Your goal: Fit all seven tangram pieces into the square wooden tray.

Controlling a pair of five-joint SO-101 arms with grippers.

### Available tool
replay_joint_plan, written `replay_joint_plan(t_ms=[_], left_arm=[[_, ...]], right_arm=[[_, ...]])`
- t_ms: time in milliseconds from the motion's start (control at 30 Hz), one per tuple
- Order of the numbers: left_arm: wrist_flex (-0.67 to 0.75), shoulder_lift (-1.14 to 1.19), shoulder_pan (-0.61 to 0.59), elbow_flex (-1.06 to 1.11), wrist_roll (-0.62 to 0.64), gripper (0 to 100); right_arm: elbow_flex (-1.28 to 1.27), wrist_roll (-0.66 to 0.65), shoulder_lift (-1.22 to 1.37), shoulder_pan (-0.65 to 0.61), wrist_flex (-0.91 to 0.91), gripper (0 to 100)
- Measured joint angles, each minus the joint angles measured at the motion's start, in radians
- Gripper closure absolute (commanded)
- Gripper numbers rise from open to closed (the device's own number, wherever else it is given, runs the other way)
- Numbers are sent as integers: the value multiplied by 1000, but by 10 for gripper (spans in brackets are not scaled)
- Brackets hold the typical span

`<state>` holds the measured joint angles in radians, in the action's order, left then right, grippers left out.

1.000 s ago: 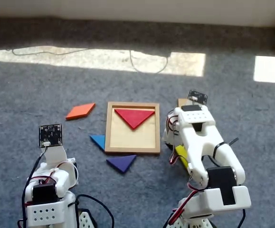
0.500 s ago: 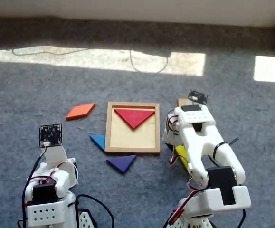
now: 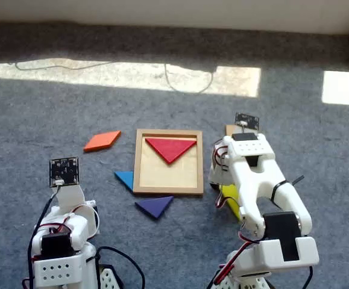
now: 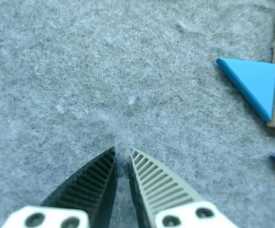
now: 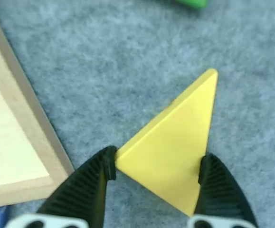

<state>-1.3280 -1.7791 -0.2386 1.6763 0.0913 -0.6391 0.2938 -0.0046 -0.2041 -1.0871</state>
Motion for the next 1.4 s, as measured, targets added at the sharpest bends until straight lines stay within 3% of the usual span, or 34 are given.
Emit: replay_joint_plan(t_ms=[733,1000,1400], left_arm=[[0,0,0,0,0,994],[0,0,0,0,0,994],[0,0,0,0,0,994]], right_arm=[[2,-6,-3,2,0,857],[0,-6,-195,-3,0,857],[0,-6,-284,-255,0,857]])
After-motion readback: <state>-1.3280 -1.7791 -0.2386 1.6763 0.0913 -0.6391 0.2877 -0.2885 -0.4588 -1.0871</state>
